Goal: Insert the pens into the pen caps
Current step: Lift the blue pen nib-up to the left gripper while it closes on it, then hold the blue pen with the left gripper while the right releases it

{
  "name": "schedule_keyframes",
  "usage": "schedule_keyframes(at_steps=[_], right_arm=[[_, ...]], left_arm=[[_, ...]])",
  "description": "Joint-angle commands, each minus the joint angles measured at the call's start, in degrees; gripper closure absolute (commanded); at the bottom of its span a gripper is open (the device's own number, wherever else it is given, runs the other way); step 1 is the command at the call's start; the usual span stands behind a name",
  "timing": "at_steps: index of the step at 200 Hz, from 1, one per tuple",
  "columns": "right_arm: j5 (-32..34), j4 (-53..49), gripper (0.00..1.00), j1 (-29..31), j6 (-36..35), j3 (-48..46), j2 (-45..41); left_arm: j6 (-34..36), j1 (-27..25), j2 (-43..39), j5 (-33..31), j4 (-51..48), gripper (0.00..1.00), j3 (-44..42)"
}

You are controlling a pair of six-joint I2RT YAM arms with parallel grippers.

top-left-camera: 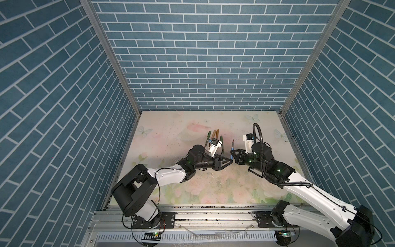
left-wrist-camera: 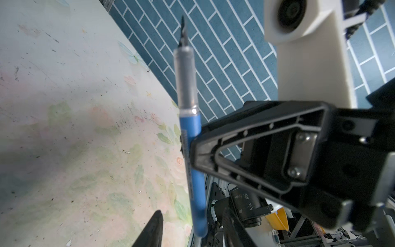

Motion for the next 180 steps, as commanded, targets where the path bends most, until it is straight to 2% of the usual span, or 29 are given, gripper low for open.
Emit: schedule_keyframes(at_steps=[1, 134, 147, 163, 180], right_arm=[[0.8, 1.8, 0.95, 0.7, 1.8, -0.7, 0.4], [-0.5, 3.3, 0.96, 1.8, 2.6, -1.3, 1.1], [-0.5, 3.4, 0.93, 1.9, 2.6, -1.2, 0.6], [-0.6, 2.4, 0.83, 1.9, 2.2, -0.2, -0.1], [0.4, 0.4, 0.75, 1.9, 1.7, 1.2, -1.9]], left_arm=[[-1.9, 0.2, 1.8, 0.4, 4.9, 0.55, 1.5], [-5.0, 0.2, 5.6, -0.1, 9.9, 0.9, 1.6], [-4.7, 0.3, 5.4, -0.3, 9.2, 0.95, 1.5], [-4.2, 0.8, 4.5, -0.7, 7.5, 1.0, 1.3], [-3.1, 2.4, 2.2, -1.7, 3.0, 1.0, 0.9]])
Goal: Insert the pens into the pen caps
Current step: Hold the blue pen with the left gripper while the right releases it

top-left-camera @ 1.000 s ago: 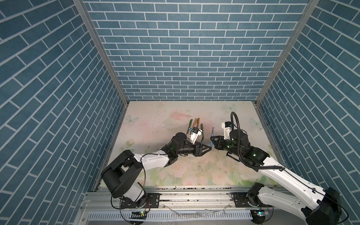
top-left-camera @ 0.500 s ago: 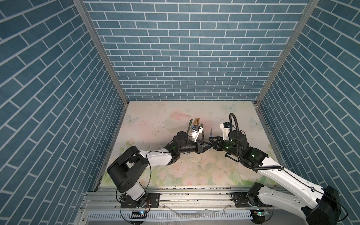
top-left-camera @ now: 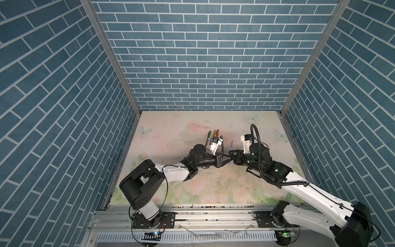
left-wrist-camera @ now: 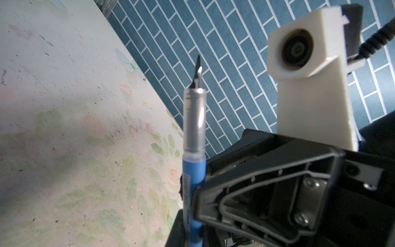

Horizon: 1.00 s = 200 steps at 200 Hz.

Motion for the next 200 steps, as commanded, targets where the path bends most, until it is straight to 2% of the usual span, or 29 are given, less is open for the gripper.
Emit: schedule_keyframes(at_steps=[1, 17, 30, 48, 67, 81, 102, 121, 135, 154, 200], right_arm=[[0.4, -1.5, 0.75, 0.8, 1.4, 1.9, -3.2], [3.4, -5.0, 0.73, 0.8, 0.7, 3.7, -5.3], [6.8, -7.9, 0.72, 0.9, 0.5, 4.7, -6.7], [10.4, -11.0, 0.71, 0.8, 1.0, 5.4, -6.7], [11.2, -13.5, 0.73, 0.8, 1.9, 6.4, -2.3], [9.9, -14.7, 0.74, 0.8, 2.4, 8.0, 3.2], [8.0, -14.0, 0.7, 0.9, 2.7, 9.7, 12.2], [6.6, -12.3, 0.64, 1.0, 2.6, 11.2, 20.0], [5.9, -11.5, 0.57, 1.3, 2.5, 12.5, 25.2], [5.8, -10.2, 0.5, 1.7, 2.4, 13.7, 30.7], [2.9, -9.7, 0.47, 2.5, 1.6, 19.6, 41.5]], left_arm=[[2.3, 2.0, -3.0, -1.5, -4.5, 1.0, 0.0], [4.6, 4.2, -7.4, -4.1, -11.3, 1.0, -0.6], [7.9, 6.0, -12.4, -7.0, -20.3, 1.0, 0.1], [15.7, 6.9, -20.5, -14.4, -36.8, 1.0, 3.8], [25.3, 7.1, -27.3, -23.3, -51.6, 1.0, 10.2], [30.1, 7.7, -30.0, -29.8, -57.2, 1.0, 14.8], [36.7, 9.2, -31.0, -33.5, -58.7, 1.0, 19.6], [40.6, 9.8, -31.6, -34.9, -57.9, 1.0, 20.1], [40.1, 10.0, -33.2, -35.5, -55.0, 1.0, 16.5], [35.8, 10.7, -35.7, -34.8, -52.4, 1.0, 11.7], [34.1, 10.6, -36.7, -32.1, -53.1, 1.0, 11.8]])
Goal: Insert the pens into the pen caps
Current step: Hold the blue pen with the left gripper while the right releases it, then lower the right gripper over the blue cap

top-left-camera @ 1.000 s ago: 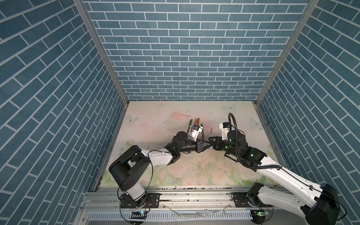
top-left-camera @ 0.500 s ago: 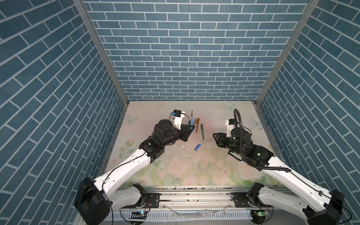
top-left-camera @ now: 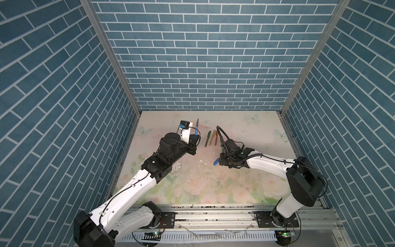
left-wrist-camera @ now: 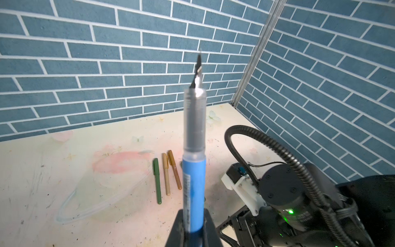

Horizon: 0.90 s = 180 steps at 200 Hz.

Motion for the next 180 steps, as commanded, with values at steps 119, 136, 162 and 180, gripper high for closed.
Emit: schedule_keyframes(at_steps=[119, 136, 162, 180], right_arm=[[5.0, -9.5, 0.48, 2.8, -4.3, 10.0, 11.6], [4.4, -8.9, 0.53, 2.8, -4.9, 9.3, 10.9], [2.5, -8.6, 0.56, 2.7, -5.7, 9.1, 10.1], [-0.7, -7.1, 0.56, 2.7, -7.1, 8.8, 8.7]], left_arm=[[-0.2, 0.3, -2.0, 1.1, 0.1, 1.0, 1.4], [-0.4, 0.4, -1.9, 1.5, 0.1, 1.0, 1.4], [-0.3, 0.4, -1.6, 1.4, 0.0, 1.0, 1.4], [-0.3, 0.4, -1.4, 1.6, -0.1, 1.0, 1.5]])
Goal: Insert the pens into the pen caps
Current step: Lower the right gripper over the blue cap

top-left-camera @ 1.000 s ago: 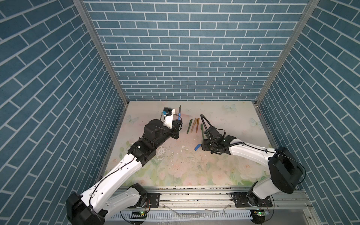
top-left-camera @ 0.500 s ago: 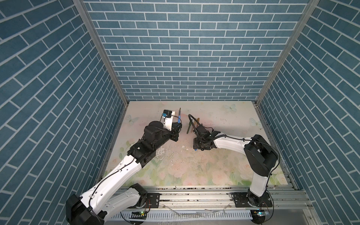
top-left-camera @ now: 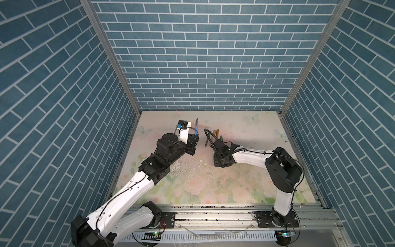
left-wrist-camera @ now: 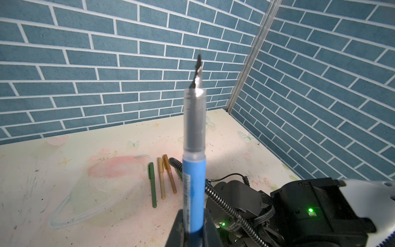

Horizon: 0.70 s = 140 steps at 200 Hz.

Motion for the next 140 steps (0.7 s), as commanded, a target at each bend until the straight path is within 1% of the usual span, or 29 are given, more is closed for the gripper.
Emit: schedule_keyframes(at_steps=[1, 37, 49, 69, 90, 97, 100, 107, 140], right_arm=[[-3.0, 0.1, 0.57, 0.2, -2.4, -0.9, -3.3], [-4.3, -4.7, 0.58, -0.4, -7.4, 1.4, -6.5], [-4.1, -6.4, 0.61, -1.2, -8.0, 2.1, -7.0], [-5.7, -7.4, 0.68, -2.9, -8.7, 2.8, -7.1], [-9.1, -7.7, 0.75, -4.4, -9.5, 4.4, -5.1], [-9.2, -7.9, 0.76, -4.7, -9.6, 5.1, -4.1], [-10.9, -7.8, 0.76, -4.7, -9.7, 5.3, -3.7], [-11.8, -7.8, 0.76, -4.8, -9.8, 5.7, -2.9], [-12.0, -7.9, 0.76, -4.9, -9.5, 7.3, 0.8]], left_arm=[[0.4, 0.3, 0.4, 0.6, -0.1, 1.0, 1.4], [0.5, 0.3, 0.5, 0.4, -0.3, 1.0, 1.4], [0.5, 0.3, 0.6, 0.4, -0.3, 1.0, 1.4], [0.4, 0.3, 0.6, 0.5, -0.3, 1.0, 1.4], [0.4, 0.3, 0.5, 0.4, -0.2, 1.0, 1.3], [0.5, 0.3, 0.6, 0.2, -0.2, 1.0, 1.3], [0.5, 0.3, 0.6, 0.3, -0.2, 1.0, 1.3], [0.5, 0.3, 0.7, 0.3, -0.3, 1.0, 1.3], [0.3, 0.3, 1.0, 0.7, -0.2, 1.0, 1.4]])
